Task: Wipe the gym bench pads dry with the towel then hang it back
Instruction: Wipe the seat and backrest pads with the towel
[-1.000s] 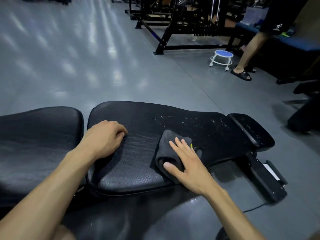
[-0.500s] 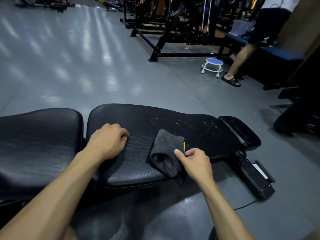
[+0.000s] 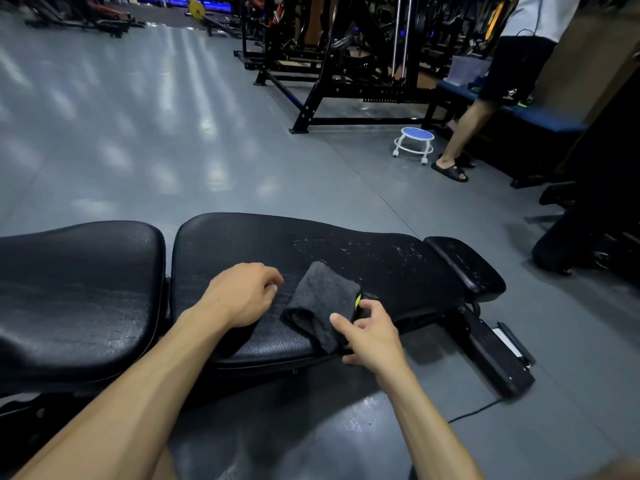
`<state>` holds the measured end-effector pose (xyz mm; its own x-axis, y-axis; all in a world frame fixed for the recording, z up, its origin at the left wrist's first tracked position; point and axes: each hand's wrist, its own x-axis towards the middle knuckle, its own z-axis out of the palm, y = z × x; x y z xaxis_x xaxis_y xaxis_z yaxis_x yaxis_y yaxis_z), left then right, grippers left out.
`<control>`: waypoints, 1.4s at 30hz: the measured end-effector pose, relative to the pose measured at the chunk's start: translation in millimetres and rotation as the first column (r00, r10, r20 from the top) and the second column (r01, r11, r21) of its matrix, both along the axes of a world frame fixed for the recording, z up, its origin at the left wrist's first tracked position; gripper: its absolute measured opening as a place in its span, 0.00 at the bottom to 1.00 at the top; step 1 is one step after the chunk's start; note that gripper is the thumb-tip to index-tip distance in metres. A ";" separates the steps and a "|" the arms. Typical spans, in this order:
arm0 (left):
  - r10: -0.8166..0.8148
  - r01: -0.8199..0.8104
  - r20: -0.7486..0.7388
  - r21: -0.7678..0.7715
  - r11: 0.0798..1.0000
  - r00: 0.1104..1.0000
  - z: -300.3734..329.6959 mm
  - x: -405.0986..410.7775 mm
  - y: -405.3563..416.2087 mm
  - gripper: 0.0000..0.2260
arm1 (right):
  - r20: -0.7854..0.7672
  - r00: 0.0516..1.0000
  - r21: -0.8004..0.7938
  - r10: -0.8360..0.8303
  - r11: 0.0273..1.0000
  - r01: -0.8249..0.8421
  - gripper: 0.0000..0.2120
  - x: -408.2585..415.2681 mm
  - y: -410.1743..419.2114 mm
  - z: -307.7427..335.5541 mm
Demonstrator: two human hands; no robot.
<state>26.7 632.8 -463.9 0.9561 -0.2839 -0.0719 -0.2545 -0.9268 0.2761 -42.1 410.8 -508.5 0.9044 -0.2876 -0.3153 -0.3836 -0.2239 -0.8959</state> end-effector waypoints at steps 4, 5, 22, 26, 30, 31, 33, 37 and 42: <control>0.001 -0.001 -0.004 -0.019 1.000 1.000 0.7 -2.7 -1.5 0.14 | 0.125 0.992 0.019 -0.011 1.000 0.008 0.21 7.4 -0.5 -2.2; 0.002 -0.002 -0.001 -0.023 1.000 1.000 0.5 -2.7 -1.1 0.14 | 0.198 0.979 0.021 -0.048 0.999 0.045 0.21 8.6 -8.9 -0.8; 0.013 -0.013 0.001 -0.062 0.998 1.000 -1.3 -4.7 7.1 0.13 | -0.359 0.927 0.508 -0.106 0.811 0.289 0.11 -10.5 -52.5 -19.0; 0.010 -0.010 -0.006 -0.071 0.997 1.000 -0.8 -1.7 6.5 0.13 | -0.308 0.945 0.474 -0.106 0.845 0.249 0.06 -9.6 -89.8 9.9; -0.010 0.009 -0.010 -0.078 0.997 1.000 0.5 -0.8 2.9 0.13 | -0.373 0.927 0.375 0.038 0.920 0.113 0.16 -13.0 -81.9 3.0; -0.015 0.014 -0.011 -0.078 0.997 1.000 0.5 -0.7 2.3 0.13 | -0.374 0.927 0.390 0.031 0.912 0.127 0.18 -15.6 -75.6 -4.5; -0.026 0.025 -0.006 -0.084 0.996 1.000 -0.2 -0.8 2.0 0.13 | -0.353 0.936 0.459 -0.004 0.870 0.177 0.19 -20.3 -65.8 -16.4; -0.133 0.132 0.000 -0.120 0.984 0.991 -1.3 -3.6 -7.6 0.14 | -0.316 0.947 0.561 -0.064 0.792 0.241 0.19 -25.9 -60.1 -19.8; -0.402 0.404 0.047 -0.052 0.913 0.914 -10.6 -18.1 -46.0 0.30 | -0.240 0.969 0.531 -0.057 0.828 0.181 0.15 -20.0 -61.7 -3.8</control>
<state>8.6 586.9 -474.6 0.7610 -0.6487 -0.0119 -0.6136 -0.7256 0.3114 -62.1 349.1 -512.4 0.7712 -0.1139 -0.6263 -0.5631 0.3369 -0.7546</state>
